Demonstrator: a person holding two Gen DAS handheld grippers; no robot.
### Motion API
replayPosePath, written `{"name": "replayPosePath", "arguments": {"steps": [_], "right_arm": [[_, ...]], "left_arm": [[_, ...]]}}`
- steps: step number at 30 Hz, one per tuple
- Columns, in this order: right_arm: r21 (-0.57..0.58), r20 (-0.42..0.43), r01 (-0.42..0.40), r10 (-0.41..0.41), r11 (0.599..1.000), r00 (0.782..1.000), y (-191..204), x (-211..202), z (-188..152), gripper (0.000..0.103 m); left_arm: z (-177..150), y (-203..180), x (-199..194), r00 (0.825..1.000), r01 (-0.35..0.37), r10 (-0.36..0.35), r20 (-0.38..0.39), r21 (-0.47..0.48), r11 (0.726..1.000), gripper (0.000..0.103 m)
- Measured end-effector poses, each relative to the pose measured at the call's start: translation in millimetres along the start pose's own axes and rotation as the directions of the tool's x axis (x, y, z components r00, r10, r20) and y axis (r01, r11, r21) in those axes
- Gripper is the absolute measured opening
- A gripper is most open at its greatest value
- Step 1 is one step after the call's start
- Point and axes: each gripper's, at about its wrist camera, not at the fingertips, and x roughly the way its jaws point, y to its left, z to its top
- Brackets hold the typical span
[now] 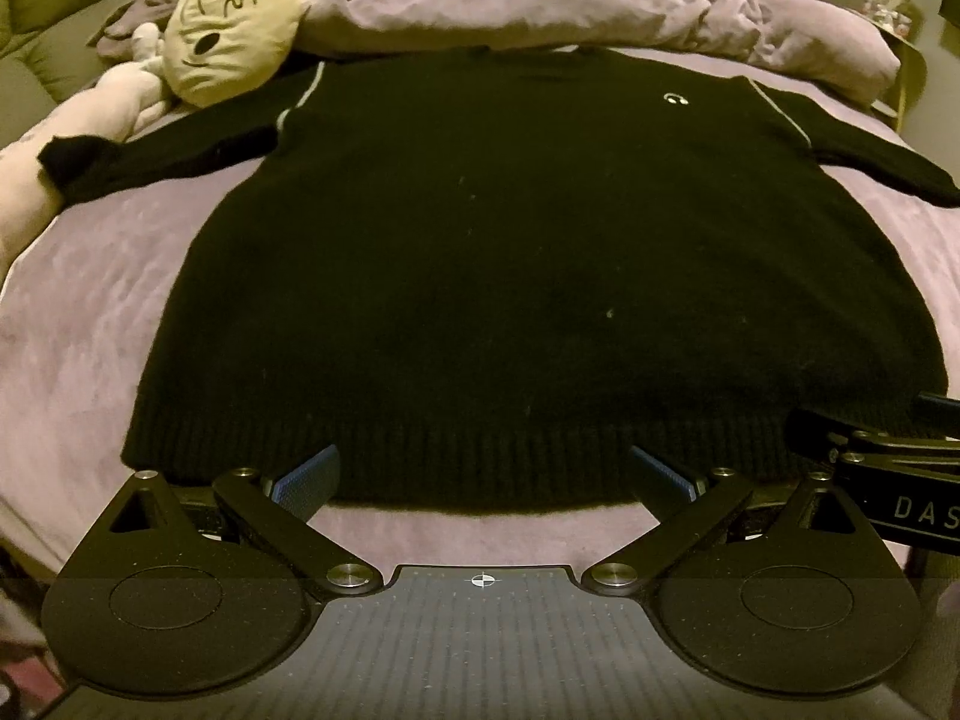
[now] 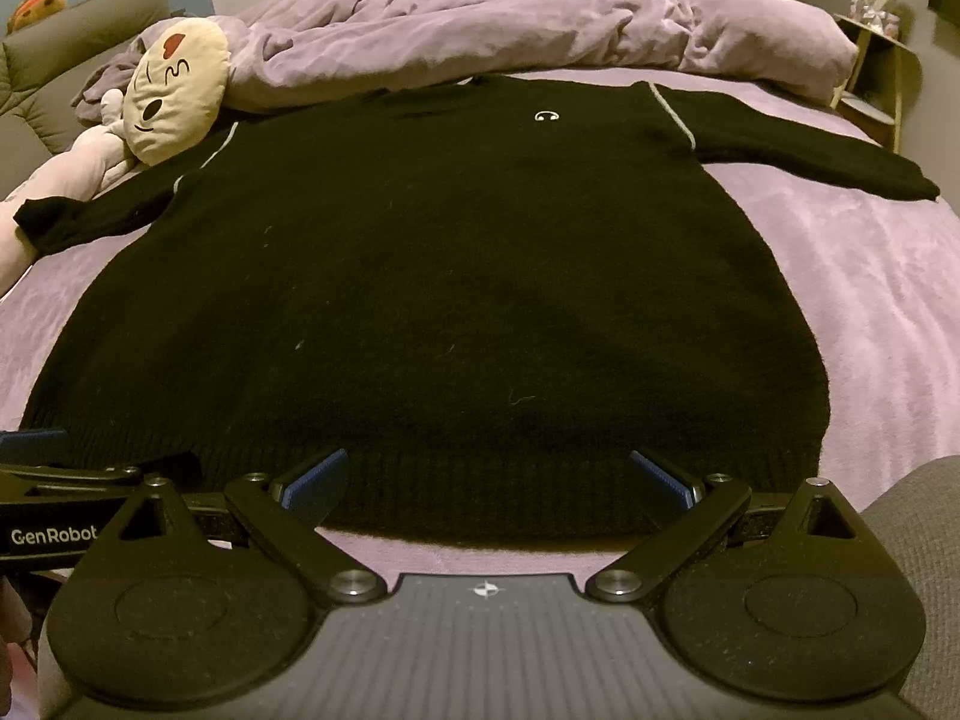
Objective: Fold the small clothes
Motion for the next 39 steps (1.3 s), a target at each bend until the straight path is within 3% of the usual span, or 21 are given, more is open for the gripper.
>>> {"name": "replayPosePath", "arguments": {"steps": [39], "right_arm": [[0.004,-0.021,-0.028,0.028,1.000,0.999,-4.0,9.5,-3.4,0.099]], "left_arm": [[1.6,0.6,8.2,1.000,-0.008,0.008,-0.023,-0.010,1.000,0.103]]}}
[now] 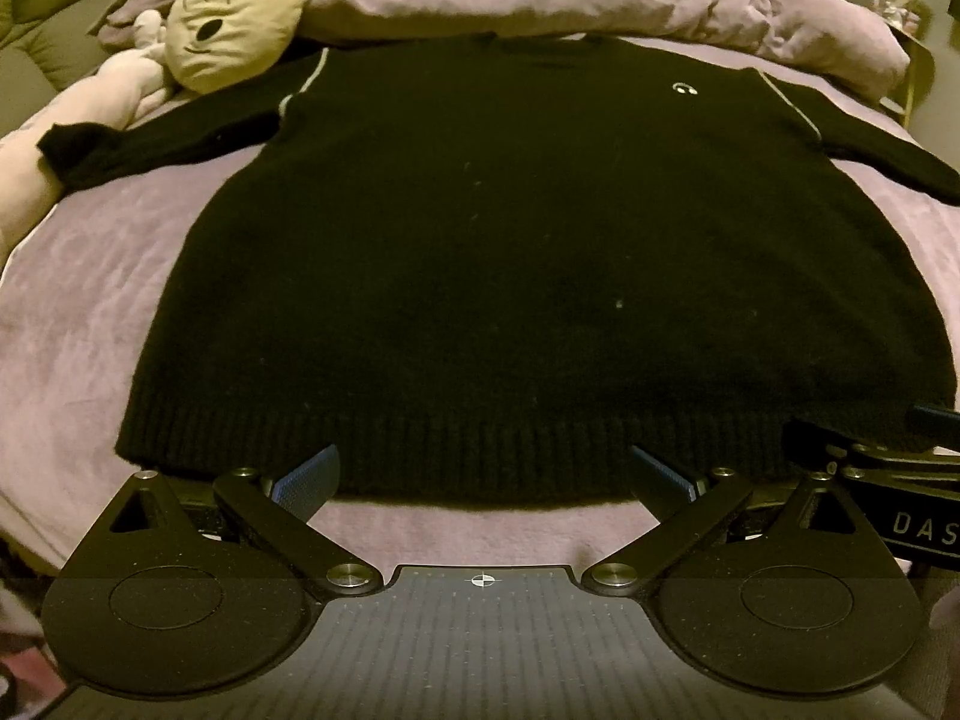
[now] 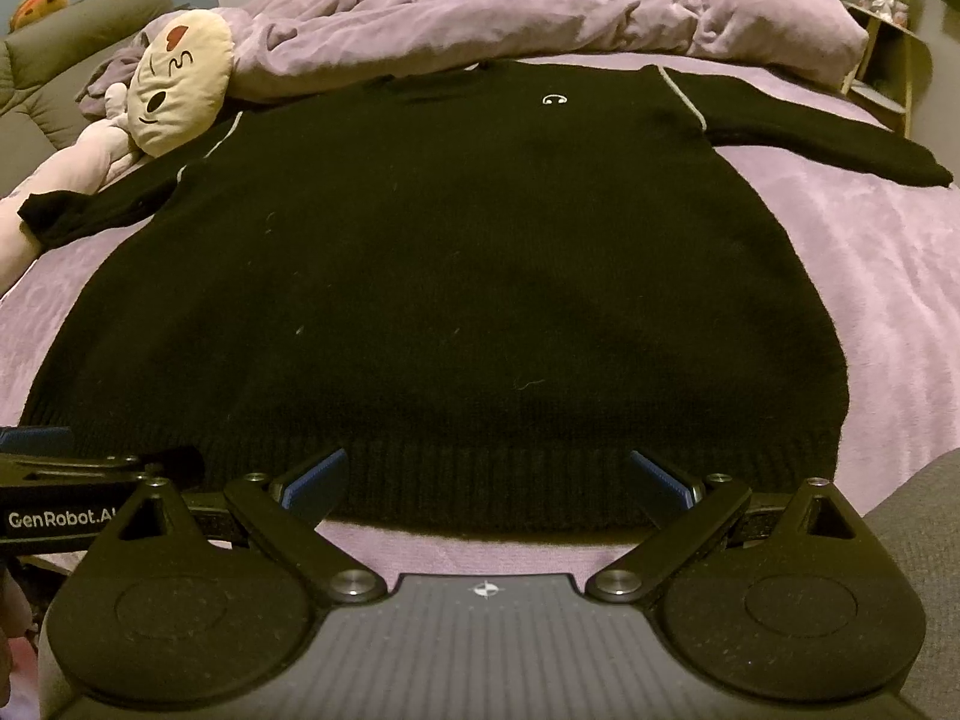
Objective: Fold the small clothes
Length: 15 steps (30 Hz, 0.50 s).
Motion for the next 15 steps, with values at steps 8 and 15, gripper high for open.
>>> {"name": "replayPosePath", "arguments": {"steps": [8,15], "right_arm": [[0.003,-0.002,-0.004,0.004,1.000,1.000,-1.3,1.4,-0.9,0.099],[0.005,-0.004,-0.007,0.007,1.000,1.000,-0.6,3.2,0.9,0.099]], "left_arm": [[-0.2,-0.4,2.3,1.000,0.001,-0.001,-0.010,-0.004,1.000,0.103],[0.9,-1.4,5.1,1.000,0.003,-0.003,-0.019,-0.003,1.000,0.103]]}}
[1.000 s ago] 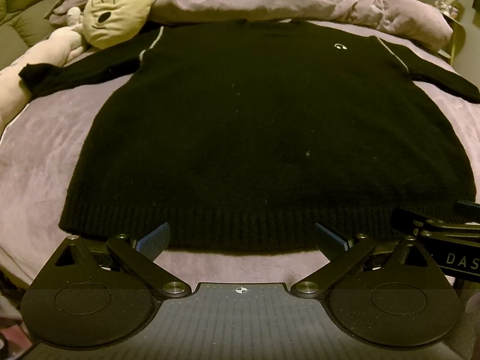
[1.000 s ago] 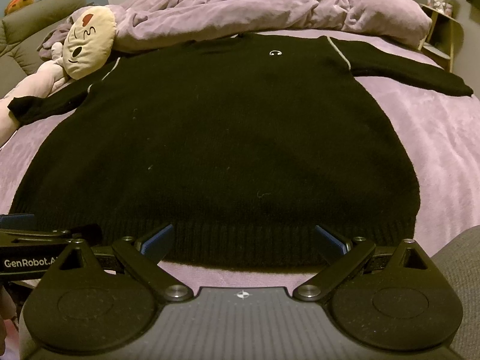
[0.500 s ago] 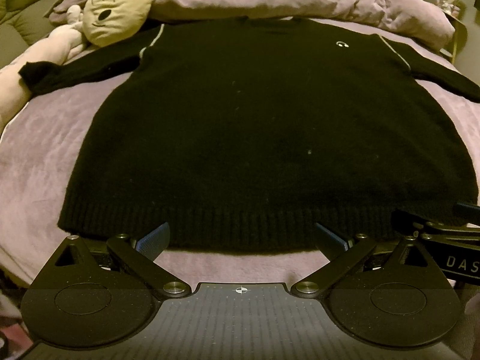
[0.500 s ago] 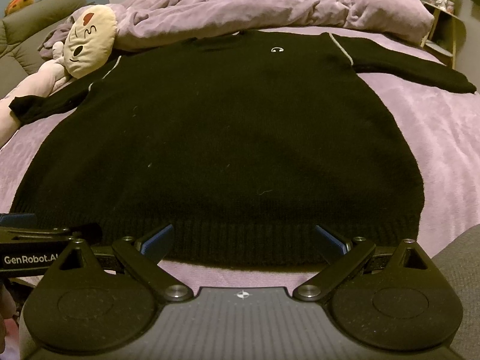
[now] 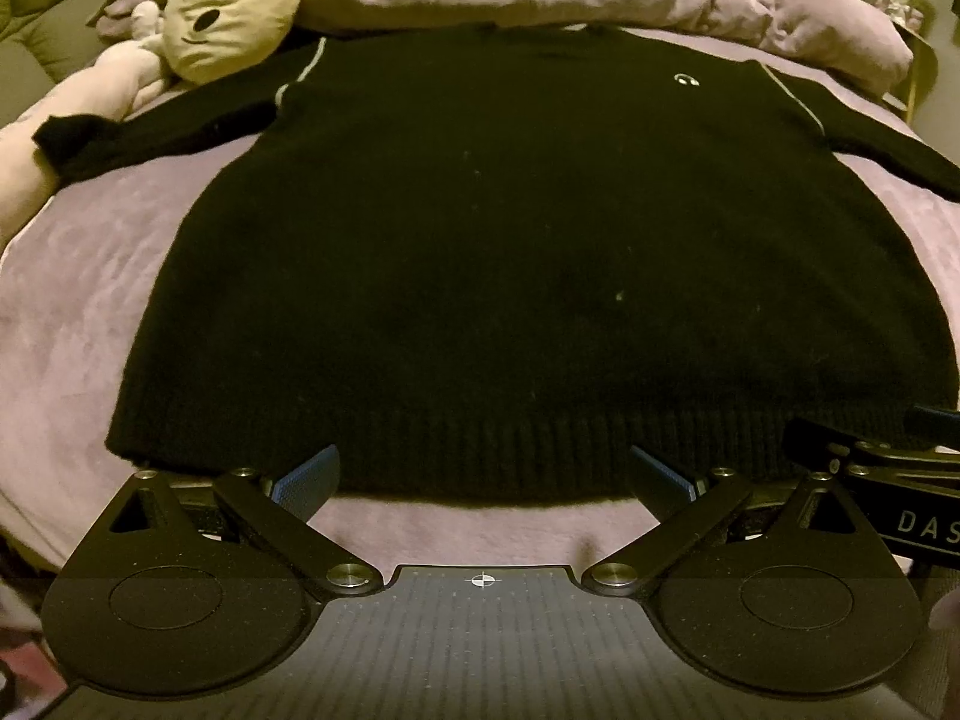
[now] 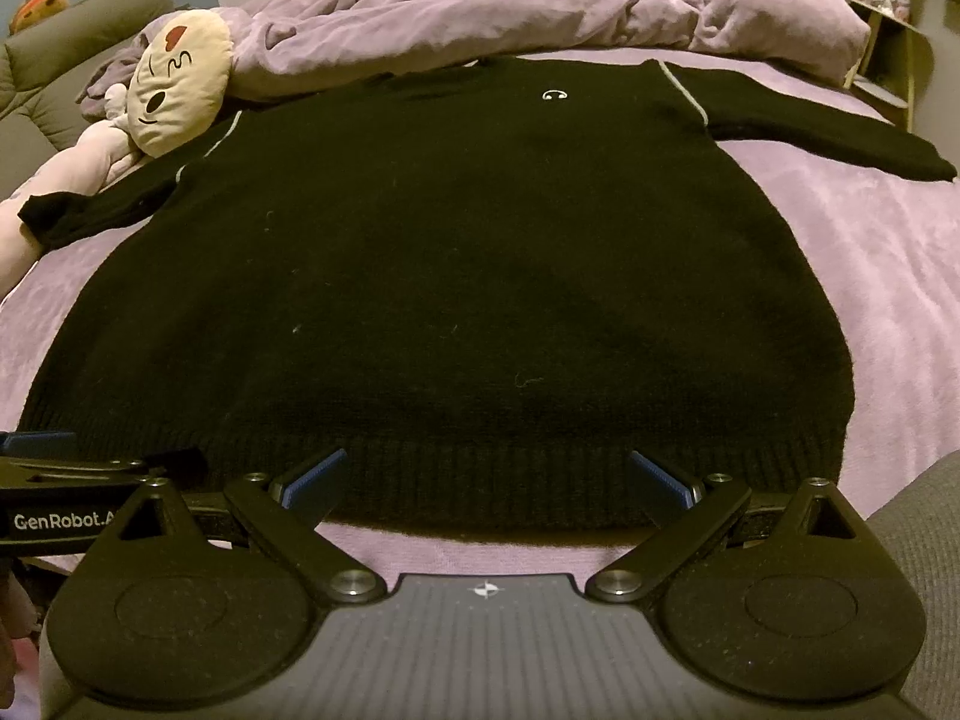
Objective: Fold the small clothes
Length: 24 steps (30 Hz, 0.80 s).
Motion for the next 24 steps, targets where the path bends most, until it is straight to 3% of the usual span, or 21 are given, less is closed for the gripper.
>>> {"name": "replayPosePath", "arguments": {"steps": [15,24], "right_arm": [[0.010,-0.009,-0.017,0.017,1.000,1.000,-4,4,4,0.099],[0.015,-0.023,-0.085,0.086,0.996,0.996,-9,18,11,0.099]], "left_arm": [[2,-1,6,1.000,-0.005,0.004,-0.018,-0.012,1.000,0.103],[6,0,16,0.999,-0.028,0.026,-0.047,-0.039,0.999,0.103]]}}
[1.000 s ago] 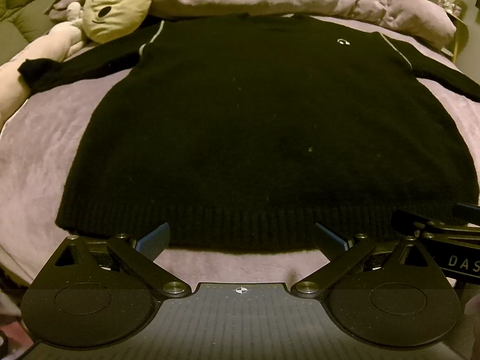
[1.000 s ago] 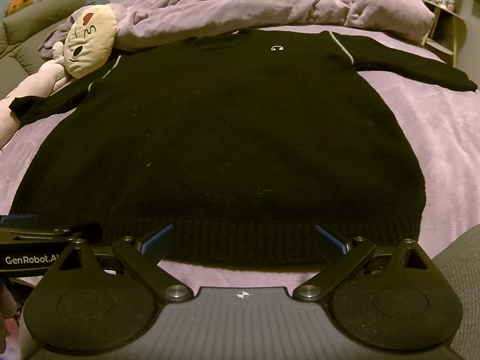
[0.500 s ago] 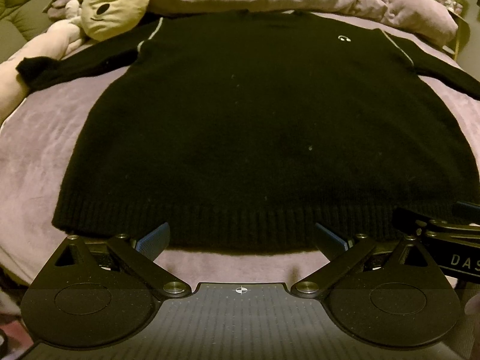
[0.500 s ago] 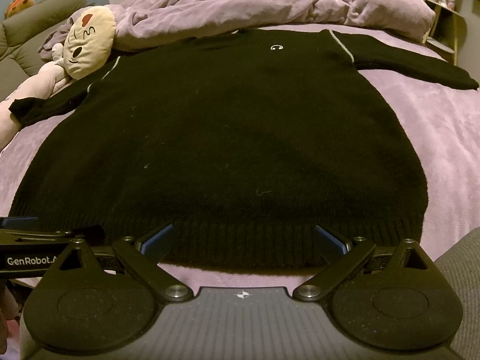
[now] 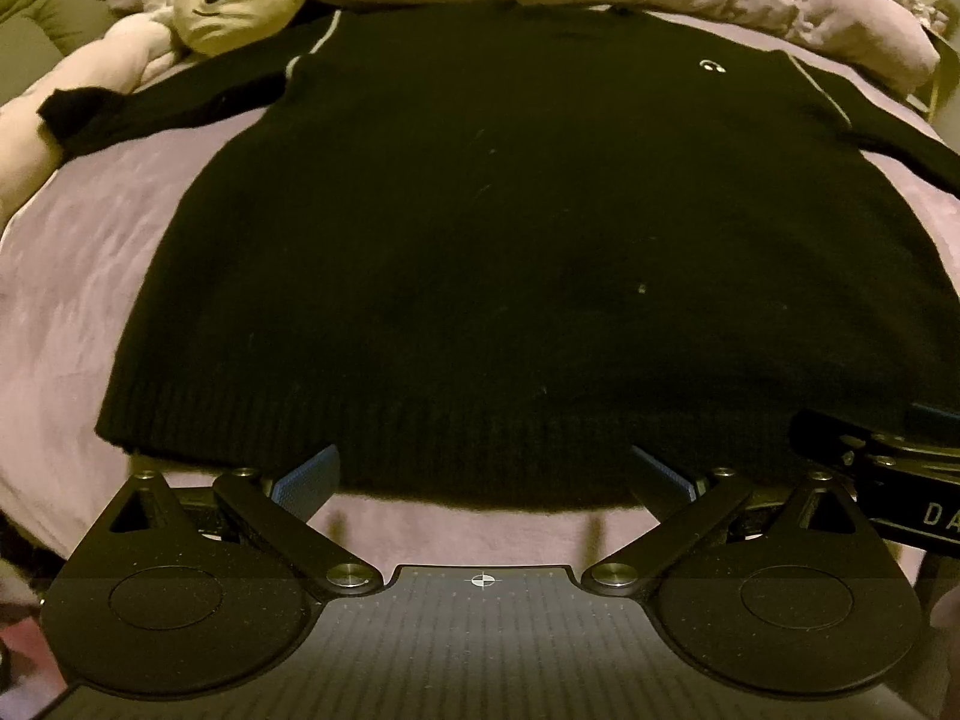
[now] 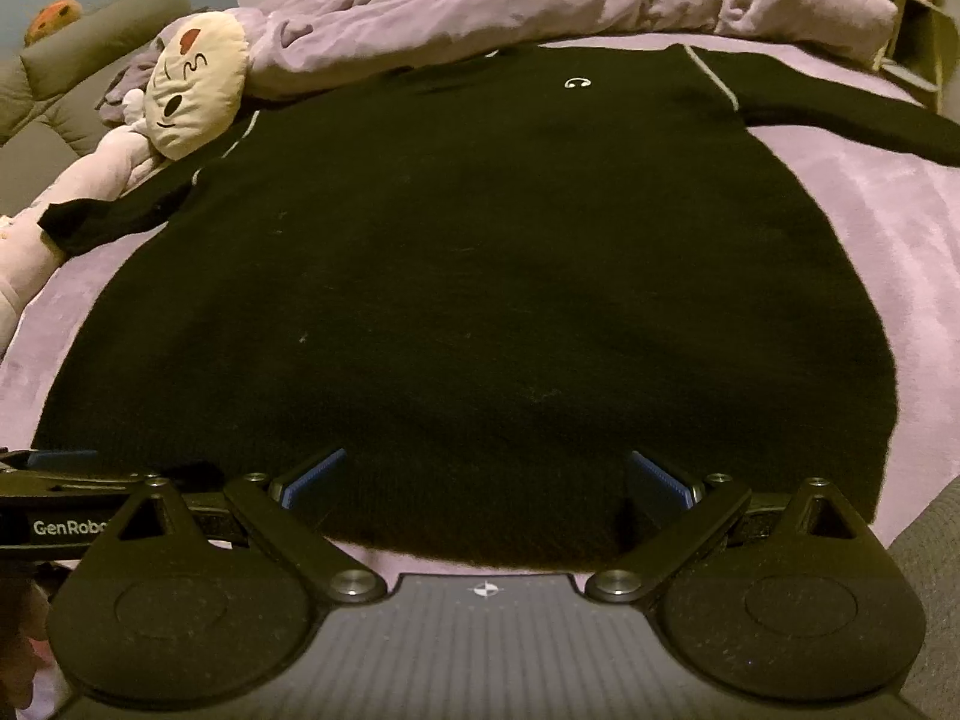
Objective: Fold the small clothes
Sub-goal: 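Grasp a black sweater sleeve cuff with the right tool and lift it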
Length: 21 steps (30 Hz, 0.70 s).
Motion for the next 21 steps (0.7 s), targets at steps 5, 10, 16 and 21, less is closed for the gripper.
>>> {"name": "replayPosePath", "arguments": {"steps": [5,10,16,21], "right_arm": [[0.012,-0.006,-0.010,0.010,1.000,1.000,-10,7,2,0.099],[0.035,0.031,-0.058,0.057,0.998,0.998,-25,12,4,0.099],[0.130,0.071,-0.173,0.165,0.976,0.984,-58,19,45,0.099],[0.298,0.206,-0.106,0.044,0.949,0.977,-136,24,105,0.088]], "left_arm": [[6,-6,6,1.000,0.000,0.000,-0.012,-0.010,1.000,0.103],[12,-15,12,1.000,0.000,-0.001,-0.005,-0.017,1.000,0.103],[45,-30,20,0.999,-0.022,0.022,0.044,-0.008,1.000,0.103],[92,-52,41,0.994,-0.020,0.021,0.109,-0.009,1.000,0.103]]}}
